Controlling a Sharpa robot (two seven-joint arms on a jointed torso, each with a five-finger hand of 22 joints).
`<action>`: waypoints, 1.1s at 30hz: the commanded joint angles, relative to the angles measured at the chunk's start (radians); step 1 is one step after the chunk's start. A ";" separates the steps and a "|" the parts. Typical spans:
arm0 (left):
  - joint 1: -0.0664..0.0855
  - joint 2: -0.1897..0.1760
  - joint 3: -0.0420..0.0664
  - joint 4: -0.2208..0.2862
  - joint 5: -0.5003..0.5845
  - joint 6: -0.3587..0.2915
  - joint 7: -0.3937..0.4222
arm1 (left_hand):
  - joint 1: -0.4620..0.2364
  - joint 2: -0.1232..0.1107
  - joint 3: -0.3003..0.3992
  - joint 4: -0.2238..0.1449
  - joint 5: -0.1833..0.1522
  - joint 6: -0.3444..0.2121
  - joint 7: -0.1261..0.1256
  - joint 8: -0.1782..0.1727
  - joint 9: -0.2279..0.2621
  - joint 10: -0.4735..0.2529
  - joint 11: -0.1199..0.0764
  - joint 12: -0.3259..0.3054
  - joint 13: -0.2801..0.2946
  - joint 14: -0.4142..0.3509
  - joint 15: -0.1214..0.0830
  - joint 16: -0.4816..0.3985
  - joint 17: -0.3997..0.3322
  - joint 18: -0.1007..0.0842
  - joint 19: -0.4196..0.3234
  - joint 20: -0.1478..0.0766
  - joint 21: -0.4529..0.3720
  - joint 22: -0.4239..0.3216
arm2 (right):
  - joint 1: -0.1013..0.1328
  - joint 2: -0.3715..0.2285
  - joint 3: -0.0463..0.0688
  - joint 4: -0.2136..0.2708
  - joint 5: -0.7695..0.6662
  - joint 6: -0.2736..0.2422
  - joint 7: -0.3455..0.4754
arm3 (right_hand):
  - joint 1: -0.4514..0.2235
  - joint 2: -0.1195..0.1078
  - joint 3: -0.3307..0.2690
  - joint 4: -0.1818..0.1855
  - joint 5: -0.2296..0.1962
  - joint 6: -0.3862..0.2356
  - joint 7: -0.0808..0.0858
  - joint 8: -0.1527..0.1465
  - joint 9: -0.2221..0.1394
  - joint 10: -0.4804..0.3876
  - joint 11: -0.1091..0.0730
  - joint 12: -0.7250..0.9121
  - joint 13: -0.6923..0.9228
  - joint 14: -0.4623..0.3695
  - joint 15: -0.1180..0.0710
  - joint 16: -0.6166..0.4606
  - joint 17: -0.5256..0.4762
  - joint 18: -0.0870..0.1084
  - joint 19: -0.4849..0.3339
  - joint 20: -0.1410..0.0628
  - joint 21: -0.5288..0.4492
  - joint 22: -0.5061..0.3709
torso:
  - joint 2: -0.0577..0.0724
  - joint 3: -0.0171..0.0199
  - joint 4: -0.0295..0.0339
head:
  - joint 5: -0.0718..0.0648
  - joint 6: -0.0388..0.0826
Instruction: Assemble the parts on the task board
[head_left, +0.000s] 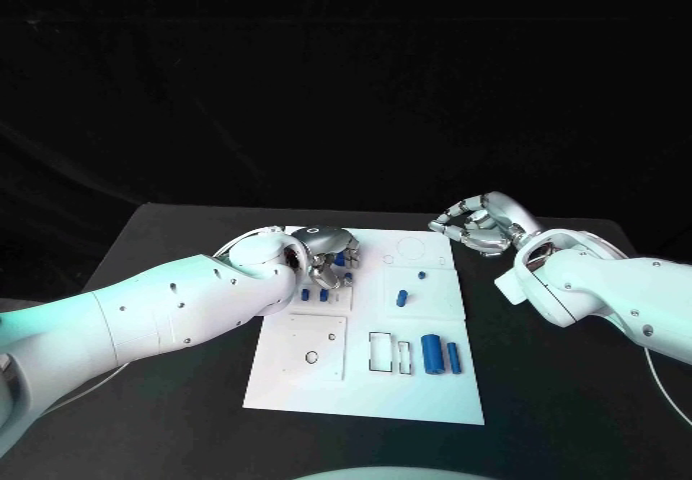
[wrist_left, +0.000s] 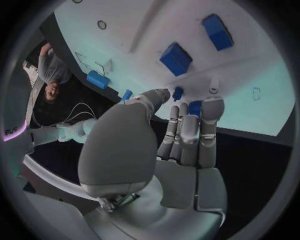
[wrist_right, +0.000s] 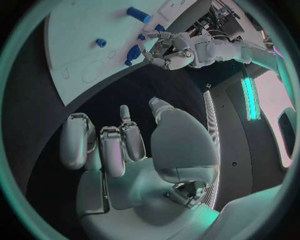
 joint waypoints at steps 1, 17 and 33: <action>-0.001 0.008 0.000 -0.005 -0.042 0.061 -0.037 | -0.013 0.001 0.003 -0.007 -0.004 0.013 -0.003 -0.007 -0.003 0.013 0.001 -0.004 -0.004 0.010 0.000 0.007 0.004 -0.018 0.011 0.000 0.012 0.014 | -0.001 0.001 0.000 0.001 -0.003 0.005 0.009 | -0.004 0.010 -0.007 0.001 0.003 -0.007 0.000 0.003 0.001 -0.007 0.000 -0.006 0.075 0.071 -0.008 -0.006 0.106 0.021 -0.007 -0.002 -0.005 0.034 | -0.001 -0.0001 0.0001 | -0.002 -0.002; -0.004 0.030 0.000 -0.019 -0.046 0.085 -0.059 | 0.002 0.026 0.042 -0.024 -0.006 0.067 -0.006 -0.025 -0.021 0.086 -0.011 -0.011 -0.029 0.041 -0.011 0.032 0.020 -0.030 0.041 -0.005 0.076 0.096 | -0.001 0.002 0.000 0.001 -0.003 0.004 0.008 | -0.003 0.012 -0.008 0.000 0.005 -0.007 0.000 0.004 0.001 -0.005 0.000 -0.004 0.077 0.071 -0.008 -0.006 0.107 0.020 -0.007 -0.002 -0.005 0.035 | -0.001 -0.0011 0.0013 | -0.007 -0.007; -0.005 0.031 0.000 -0.022 -0.048 0.102 -0.077 | 0.028 0.063 0.109 -0.079 -0.017 0.123 -0.010 -0.049 -0.035 0.176 -0.028 -0.014 -0.041 0.067 -0.027 0.051 0.034 -0.047 0.078 -0.015 0.149 0.195 | -0.001 0.000 0.000 0.002 -0.003 0.004 0.008 | -0.003 0.013 -0.009 0.000 0.005 -0.007 0.000 0.004 0.002 -0.004 0.000 -0.003 0.078 0.071 -0.008 -0.006 0.107 0.020 -0.007 -0.002 -0.004 0.036 | -0.002 -0.0010 0.0025 | -0.009 -0.011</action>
